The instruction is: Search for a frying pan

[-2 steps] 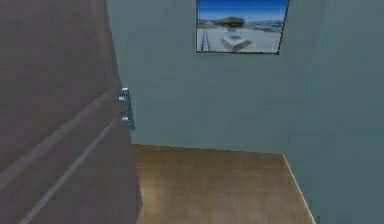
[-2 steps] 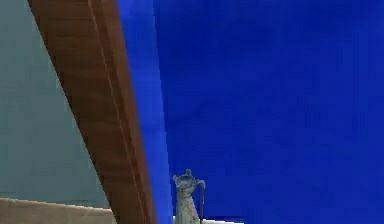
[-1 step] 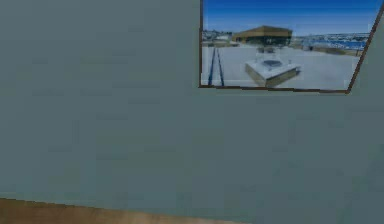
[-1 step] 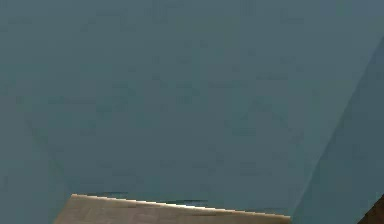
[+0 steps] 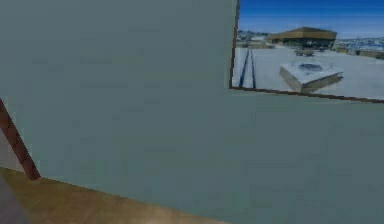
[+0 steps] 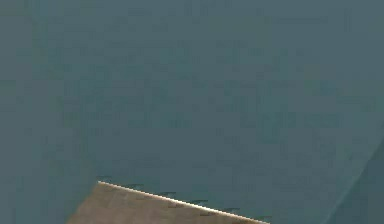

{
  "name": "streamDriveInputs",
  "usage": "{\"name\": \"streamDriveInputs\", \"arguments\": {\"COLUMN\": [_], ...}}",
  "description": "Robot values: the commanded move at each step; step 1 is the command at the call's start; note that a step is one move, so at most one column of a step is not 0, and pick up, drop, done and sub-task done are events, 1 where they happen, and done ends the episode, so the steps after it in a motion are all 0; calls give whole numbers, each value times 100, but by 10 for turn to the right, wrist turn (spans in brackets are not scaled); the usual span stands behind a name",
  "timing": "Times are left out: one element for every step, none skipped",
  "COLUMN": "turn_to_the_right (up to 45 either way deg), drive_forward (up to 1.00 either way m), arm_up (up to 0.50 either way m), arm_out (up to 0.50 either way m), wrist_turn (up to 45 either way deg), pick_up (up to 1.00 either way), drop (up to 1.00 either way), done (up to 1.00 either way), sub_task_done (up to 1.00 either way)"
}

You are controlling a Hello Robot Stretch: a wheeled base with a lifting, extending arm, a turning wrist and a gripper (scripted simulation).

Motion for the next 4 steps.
{"name": "streamDriveInputs", "arguments": {"turn_to_the_right": [-30,0,-450,-210], "drive_forward": [0,55,0,0], "arm_up": [0,0,0,0], "arm_out": [0,0,0,0], "wrist_turn": [0,0,0,0], "pick_up": [0,0,0,0], "drop": [0,0,0,0], "done": [0,0,0,0], "sub_task_done": [0,0,0,0]}}
